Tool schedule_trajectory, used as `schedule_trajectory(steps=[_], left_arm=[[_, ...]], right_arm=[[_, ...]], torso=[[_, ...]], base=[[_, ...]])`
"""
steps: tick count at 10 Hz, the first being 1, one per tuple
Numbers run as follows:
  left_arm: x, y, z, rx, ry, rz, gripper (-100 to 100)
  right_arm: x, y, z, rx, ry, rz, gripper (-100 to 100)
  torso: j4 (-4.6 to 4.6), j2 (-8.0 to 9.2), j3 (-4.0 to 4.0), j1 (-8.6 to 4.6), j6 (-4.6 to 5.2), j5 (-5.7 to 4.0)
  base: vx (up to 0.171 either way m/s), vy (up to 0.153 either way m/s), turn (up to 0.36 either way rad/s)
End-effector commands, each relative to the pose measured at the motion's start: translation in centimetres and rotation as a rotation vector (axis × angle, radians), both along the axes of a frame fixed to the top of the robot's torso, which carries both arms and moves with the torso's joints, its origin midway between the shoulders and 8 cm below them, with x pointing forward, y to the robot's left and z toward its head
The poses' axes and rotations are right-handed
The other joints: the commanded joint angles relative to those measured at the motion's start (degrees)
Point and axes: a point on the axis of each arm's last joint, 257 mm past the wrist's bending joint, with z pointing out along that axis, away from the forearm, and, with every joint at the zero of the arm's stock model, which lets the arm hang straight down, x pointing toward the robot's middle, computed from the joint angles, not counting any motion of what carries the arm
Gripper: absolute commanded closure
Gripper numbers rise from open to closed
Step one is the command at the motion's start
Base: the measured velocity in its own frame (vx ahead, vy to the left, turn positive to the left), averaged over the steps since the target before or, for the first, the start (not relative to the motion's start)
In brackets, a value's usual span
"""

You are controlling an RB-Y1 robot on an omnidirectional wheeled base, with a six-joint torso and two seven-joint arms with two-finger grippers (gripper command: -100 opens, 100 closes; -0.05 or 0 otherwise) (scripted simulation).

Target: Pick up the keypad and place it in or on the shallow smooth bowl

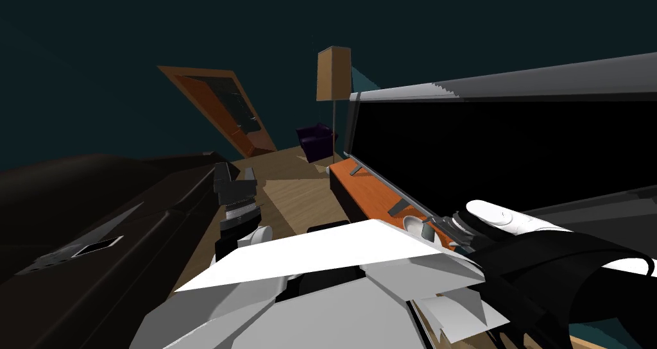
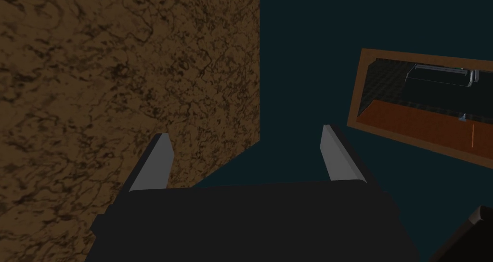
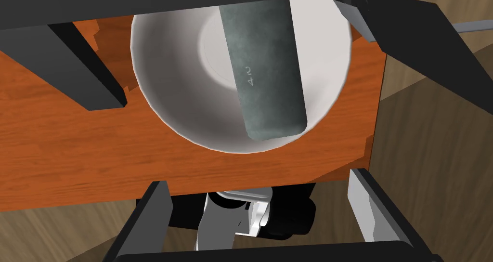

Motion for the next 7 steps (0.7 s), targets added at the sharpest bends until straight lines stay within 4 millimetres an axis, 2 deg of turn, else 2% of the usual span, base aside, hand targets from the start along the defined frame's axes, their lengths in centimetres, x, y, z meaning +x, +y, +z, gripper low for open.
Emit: schedule_trajectory(steps=[1, 2, 7], left_arm=[[0.00, 0.00, 0.00, 0.000, 0.000, 0.000, 0], [0.00, 0.00, 0.00, 0.000, 0.000, 0.000, 0], [0.00, 0.00, 0.00, 0.000, 0.000, 0.000, 0]], right_arm=[[0.00, 0.00, 0.00, 0.000, 0.000, 0.000, -100], [0.02, -0.01, 0.14, 0.002, 0.002, 0.001, 0], [0.02, -0.01, 0.13, 0.002, 0.002, 0.001, 0]], torso=[[0.00, 0.00, 0.00, 0.00, 0.00, 0.00], [0.00, 0.00, 0.00, -0.10, -0.01, -0.04], [0.00, 0.00, 0.00, -0.23, -0.01, -0.07]], base=[[0.000, 0.025, -0.016], [0.000, 0.000, 0.000], [0.000, 0.000, 0.000]])
